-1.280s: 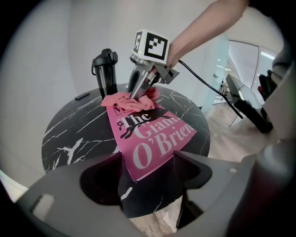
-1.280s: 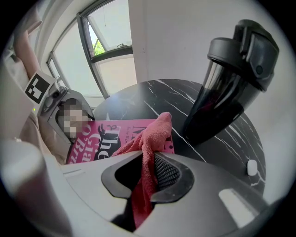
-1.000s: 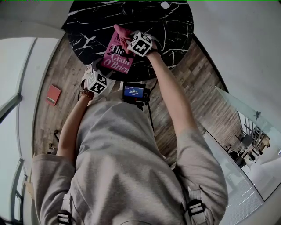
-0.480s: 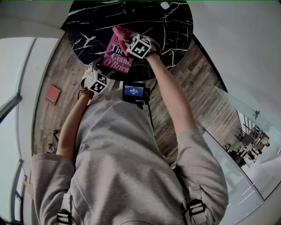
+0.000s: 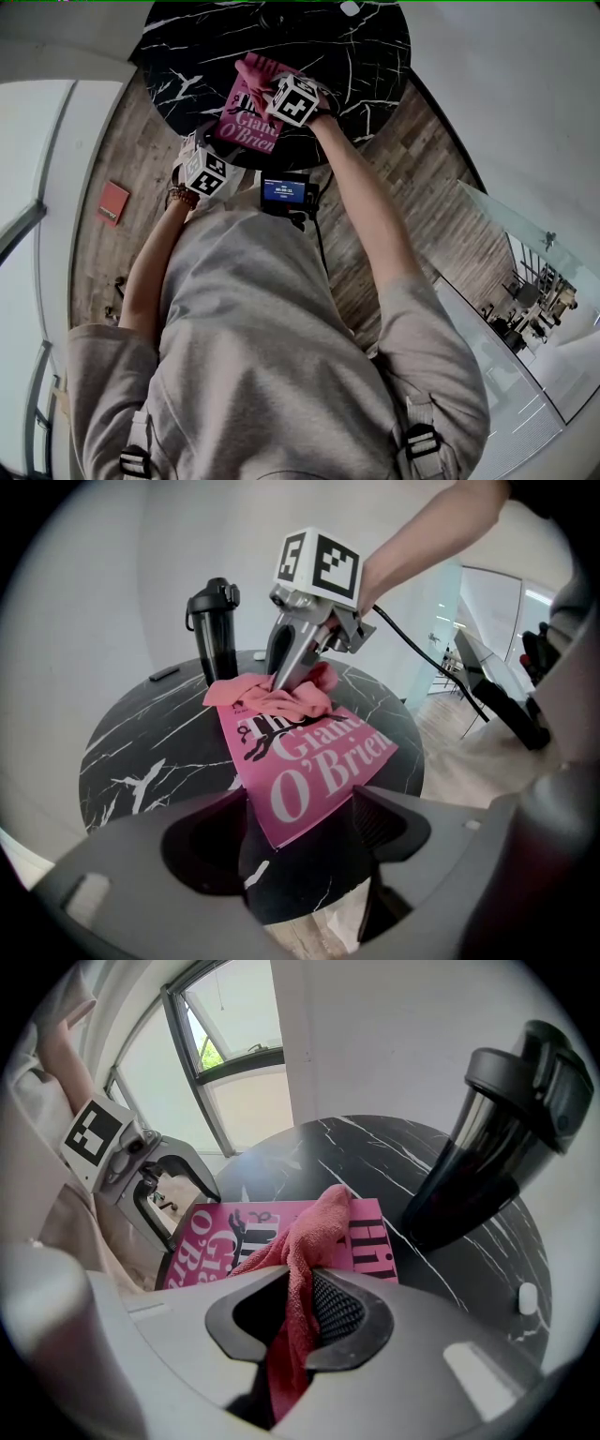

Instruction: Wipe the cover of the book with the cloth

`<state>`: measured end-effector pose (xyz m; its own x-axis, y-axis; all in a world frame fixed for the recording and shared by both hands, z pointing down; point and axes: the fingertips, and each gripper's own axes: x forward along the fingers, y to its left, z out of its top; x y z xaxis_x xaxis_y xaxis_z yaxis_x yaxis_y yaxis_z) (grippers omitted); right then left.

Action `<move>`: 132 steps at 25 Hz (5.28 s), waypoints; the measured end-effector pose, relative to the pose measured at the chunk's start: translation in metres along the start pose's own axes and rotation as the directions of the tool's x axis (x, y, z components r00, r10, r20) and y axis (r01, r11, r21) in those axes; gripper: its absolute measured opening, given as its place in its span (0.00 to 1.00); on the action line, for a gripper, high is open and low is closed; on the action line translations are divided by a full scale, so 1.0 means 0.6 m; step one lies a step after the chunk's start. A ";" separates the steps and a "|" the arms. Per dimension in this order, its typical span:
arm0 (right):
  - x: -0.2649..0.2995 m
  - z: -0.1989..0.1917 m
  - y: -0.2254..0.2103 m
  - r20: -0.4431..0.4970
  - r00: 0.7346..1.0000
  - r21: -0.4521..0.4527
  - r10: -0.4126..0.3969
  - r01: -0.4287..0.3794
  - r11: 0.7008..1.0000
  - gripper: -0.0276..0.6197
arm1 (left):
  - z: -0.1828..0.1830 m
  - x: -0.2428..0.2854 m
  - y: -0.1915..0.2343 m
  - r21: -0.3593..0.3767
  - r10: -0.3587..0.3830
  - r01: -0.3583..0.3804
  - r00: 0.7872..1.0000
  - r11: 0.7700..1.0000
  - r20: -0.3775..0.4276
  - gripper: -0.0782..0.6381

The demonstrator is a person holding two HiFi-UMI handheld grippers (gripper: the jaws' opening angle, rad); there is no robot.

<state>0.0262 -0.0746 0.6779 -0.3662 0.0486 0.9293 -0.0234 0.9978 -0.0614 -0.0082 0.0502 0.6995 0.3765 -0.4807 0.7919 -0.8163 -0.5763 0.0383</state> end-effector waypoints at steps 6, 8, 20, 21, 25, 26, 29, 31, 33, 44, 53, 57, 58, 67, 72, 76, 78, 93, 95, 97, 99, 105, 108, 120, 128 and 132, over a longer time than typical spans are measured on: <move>0.001 0.000 0.022 0.003 1.000 -0.009 0.016 -0.016 1.000 0.16 | 0.000 -0.001 -0.001 0.000 0.000 0.000 1.000 1.000 0.002 0.61; 0.003 -0.002 0.027 0.003 1.000 -0.008 0.022 -0.022 1.000 0.16 | 0.000 0.000 -0.001 -0.002 -0.001 0.001 1.000 1.000 0.003 0.61; 0.007 -0.003 0.075 0.003 0.998 -0.063 0.060 -0.060 0.996 0.16 | 0.000 -0.002 -0.001 -0.005 0.003 -0.003 1.000 1.000 0.003 0.61; 0.008 -0.003 0.078 0.003 0.998 -0.063 0.062 -0.062 0.996 0.16 | 0.000 -0.001 -0.001 -0.006 0.003 -0.003 1.000 1.000 0.003 0.61; 0.010 -0.004 0.090 0.002 0.997 -0.070 0.072 -0.072 0.995 0.16 | -0.001 0.000 -0.001 -0.007 0.006 -0.006 1.000 1.000 0.001 0.61; 0.010 -0.004 0.093 0.002 0.997 -0.072 0.075 -0.074 0.995 0.16 | -0.001 0.000 -0.002 -0.007 0.007 -0.007 1.000 1.000 0.001 0.61; 0.009 -0.003 0.098 0.003 0.997 -0.077 0.079 -0.079 0.994 0.16 | -0.001 -0.001 -0.001 -0.010 0.009 -0.009 1.000 1.000 0.001 0.61; 0.010 -0.003 0.102 0.003 0.997 -0.078 0.082 -0.082 0.994 0.16 | 0.000 -0.002 -0.001 -0.013 0.013 -0.013 1.000 1.000 0.002 0.60; 0.010 -0.004 0.105 0.004 0.996 -0.079 0.087 -0.086 0.993 0.16 | -0.001 -0.001 -0.001 -0.017 0.015 -0.015 1.000 1.000 0.003 0.60; 0.012 -0.001 0.130 -0.001 0.994 -0.095 0.107 -0.106 0.990 0.16 | -0.004 0.001 0.001 -0.032 0.017 -0.017 1.000 0.999 0.005 0.60; 0.015 -0.002 0.157 -0.002 0.990 -0.118 0.138 -0.137 0.983 0.16 | -0.004 -0.001 -0.001 -0.032 0.016 -0.016 1.000 0.999 0.004 0.60; 0.016 0.002 0.174 0.004 0.987 -0.120 0.162 -0.160 0.980 0.16 | -0.005 -0.002 0.001 -0.029 0.018 -0.018 1.000 0.999 -0.002 0.60; 0.016 0.003 0.179 0.003 0.986 -0.126 0.168 -0.166 0.978 0.16 | -0.005 -0.002 0.000 -0.029 0.018 -0.018 1.000 0.999 -0.004 0.60; 0.025 0.000 0.219 -0.026 0.979 -0.189 0.202 -0.203 0.961 0.16 | -0.004 -0.002 0.000 -0.023 0.007 -0.007 1.000 1.000 0.002 0.60; 0.009 0.006 0.241 -0.014 0.953 -0.136 0.304 -0.303 0.943 0.16 | -0.013 -0.003 -0.007 0.059 -0.005 0.008 0.999 0.998 -0.042 0.60; -0.015 0.018 0.216 0.071 0.935 -0.073 0.347 -0.342 0.937 0.16 | -0.018 -0.002 -0.007 0.048 -0.013 0.015 0.999 0.999 -0.045 0.58; -0.034 0.035 0.172 0.150 0.943 -0.029 0.298 -0.298 0.954 0.16 | -0.022 -0.004 -0.005 0.047 -0.010 0.012 0.999 0.999 -0.050 0.58; -0.023 0.075 -0.078 0.146 0.967 -0.024 -0.211 0.217 0.976 0.16 | -0.020 -0.011 0.002 0.016 0.030 -0.029 0.999 0.999 -0.034 0.54; -0.015 0.075 -0.083 0.133 0.966 -0.030 -0.221 0.227 0.973 0.16 | -0.020 -0.014 0.001 0.009 0.031 -0.031 0.999 0.999 -0.034 0.54; -0.007 0.073 -0.087 0.119 0.969 -0.011 -0.217 0.220 0.975 0.16 | -0.020 -0.015 0.001 0.005 0.032 -0.032 0.999 0.999 -0.034 0.53; 0.004 0.068 -0.089 0.097 0.975 0.015 -0.201 0.201 0.980 0.16 | -0.020 -0.016 0.001 0.004 0.031 -0.031 0.999 1.000 -0.033 0.51; 0.011 0.069 -0.089 0.078 0.984 0.099 -0.163 0.155 0.983 0.16 | -0.022 -0.015 0.003 0.012 0.034 -0.033 0.999 0.999 -0.034 0.50; 0.013 0.068 -0.081 0.068 0.985 0.071 -0.161 0.156 0.985 0.16 | -0.024 -0.014 0.003 0.020 0.036 -0.035 0.999 0.999 -0.041 0.50; 0.022 0.068 -0.050 0.069 0.988 0.054 -0.137 0.133 0.990 0.16 | -0.027 -0.010 0.006 0.031 0.034 -0.032 0.998 0.999 -0.050 0.50; 0.023 0.068 -0.032 0.080 0.988 0.070 -0.132 0.126 0.990 0.16 | -0.027 -0.008 0.004 0.027 0.028 -0.027 0.998 0.999 -0.061 0.50; 0.023 0.070 -0.018 0.080 0.989 0.057 -0.122 0.118 0.991 0.16 | -0.027 -0.010 0.006 0.026 0.029 -0.027 0.998 0.999 -0.057 0.50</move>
<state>-0.0178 -0.0869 0.6758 -0.4337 -0.0776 0.8977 -0.1192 0.9925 0.0282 -0.0205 0.0615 0.7049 0.3275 -0.4586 0.8261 -0.8145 -0.5802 0.0008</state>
